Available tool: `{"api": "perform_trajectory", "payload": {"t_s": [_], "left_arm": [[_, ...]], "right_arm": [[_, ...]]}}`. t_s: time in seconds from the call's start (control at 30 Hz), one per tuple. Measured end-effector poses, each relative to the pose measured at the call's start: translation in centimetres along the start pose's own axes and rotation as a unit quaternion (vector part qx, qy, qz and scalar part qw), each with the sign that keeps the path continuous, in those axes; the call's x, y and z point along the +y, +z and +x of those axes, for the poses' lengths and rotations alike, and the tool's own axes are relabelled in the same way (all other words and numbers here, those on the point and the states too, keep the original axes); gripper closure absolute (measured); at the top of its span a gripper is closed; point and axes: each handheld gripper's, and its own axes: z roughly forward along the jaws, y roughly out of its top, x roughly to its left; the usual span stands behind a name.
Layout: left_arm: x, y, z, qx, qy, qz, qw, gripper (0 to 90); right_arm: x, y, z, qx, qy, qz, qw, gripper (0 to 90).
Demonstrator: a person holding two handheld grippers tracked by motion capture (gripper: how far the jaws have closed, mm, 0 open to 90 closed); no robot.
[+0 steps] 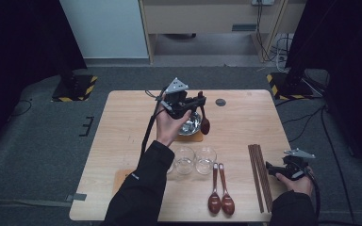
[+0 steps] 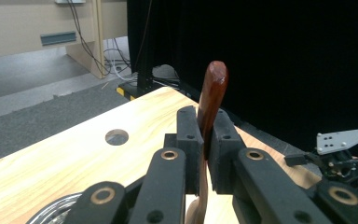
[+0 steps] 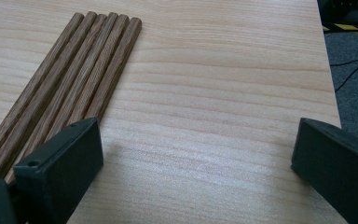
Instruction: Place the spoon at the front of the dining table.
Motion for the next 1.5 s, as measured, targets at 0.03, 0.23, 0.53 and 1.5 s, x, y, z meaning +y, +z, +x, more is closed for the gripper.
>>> {"api": "perform_trajectory", "payload": {"t_s": [0.03,0.23,0.53,1.5], "left_arm": [[0.0,0.0,0.1,0.002,-0.001,0.001,1.0,84.4],[-0.1,0.1,0.8,0.01,-0.004,0.002,0.9999,84.3],[-0.3,0.0,1.9,0.023,-0.007,0.001,0.9997,84.3],[-1.4,0.8,5.3,0.057,-0.026,0.001,0.9981,84.3]], "right_arm": [[0.0,0.0,0.0,0.0,0.001,0.0,1.0,2.0],[0.0,0.0,0.0,0.0,0.0,0.0,1.0,2.0],[0.0,0.0,0.0,0.0,0.001,0.0,1.0,2.0],[0.0,0.0,0.0,0.0,0.0,0.0,1.0,2.0]]}}
